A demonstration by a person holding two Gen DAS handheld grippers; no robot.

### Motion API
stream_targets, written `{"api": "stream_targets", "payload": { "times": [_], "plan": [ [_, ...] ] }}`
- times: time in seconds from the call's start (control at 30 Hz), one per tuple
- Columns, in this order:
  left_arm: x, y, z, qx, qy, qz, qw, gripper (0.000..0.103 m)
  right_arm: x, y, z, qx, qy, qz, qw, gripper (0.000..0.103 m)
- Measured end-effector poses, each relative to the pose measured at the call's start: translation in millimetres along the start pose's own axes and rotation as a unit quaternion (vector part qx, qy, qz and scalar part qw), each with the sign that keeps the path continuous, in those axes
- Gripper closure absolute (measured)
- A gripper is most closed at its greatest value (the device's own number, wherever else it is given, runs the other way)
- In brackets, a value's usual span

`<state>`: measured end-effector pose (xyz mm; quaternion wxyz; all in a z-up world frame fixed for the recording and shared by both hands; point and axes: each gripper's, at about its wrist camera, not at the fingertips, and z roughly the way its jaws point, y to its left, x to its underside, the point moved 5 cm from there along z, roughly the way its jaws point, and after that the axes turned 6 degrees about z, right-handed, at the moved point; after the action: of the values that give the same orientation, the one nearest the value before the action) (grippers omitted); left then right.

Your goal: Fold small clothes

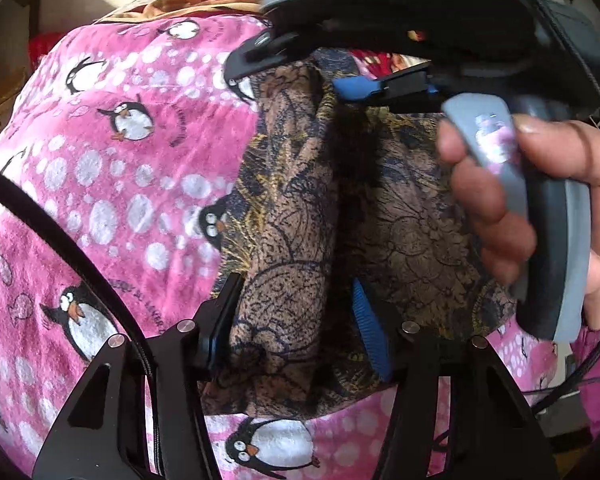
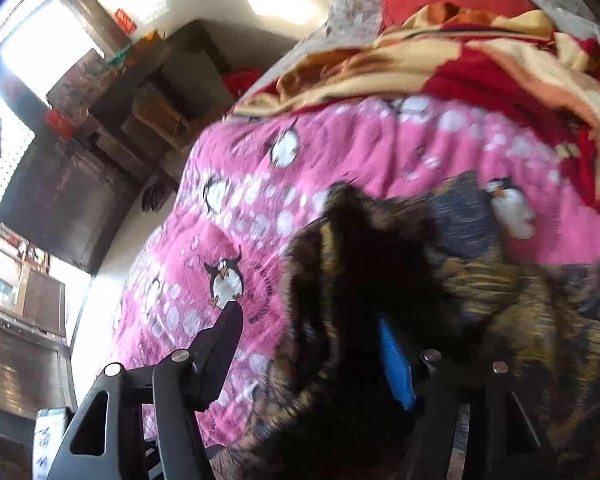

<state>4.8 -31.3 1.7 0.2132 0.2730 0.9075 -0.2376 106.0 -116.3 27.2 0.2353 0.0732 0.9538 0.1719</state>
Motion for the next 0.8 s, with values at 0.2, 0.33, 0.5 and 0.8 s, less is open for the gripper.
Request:
{"api": "stream_targets", "payload": {
  "times": [0.2, 0.33, 0.5, 0.8],
  "plan": [
    [2, 24, -1, -0.035, 0.004, -0.031, 0.9989, 0.048, 2, -2, 24, 0.046, 0.01, -0.006, 0.999, 0.075],
    [2, 25, 2, -0.038, 0.009, -0.033, 0.9987, 0.048, 5, -6, 5, 0.026, -0.005, -0.018, 0.999, 0.086],
    [-1, 3, 4, -0.032, 0.012, -0.028, 0.999, 0.048, 6, -13, -31, 0.012, -0.033, -0.023, 0.999, 0.087],
    [-13, -53, -17, -0.047, 0.01, 0.039, 0.9981, 0.081, 20, -48, -86, 0.017, -0.07, -0.004, 0.997, 0.093]
  ]
}}
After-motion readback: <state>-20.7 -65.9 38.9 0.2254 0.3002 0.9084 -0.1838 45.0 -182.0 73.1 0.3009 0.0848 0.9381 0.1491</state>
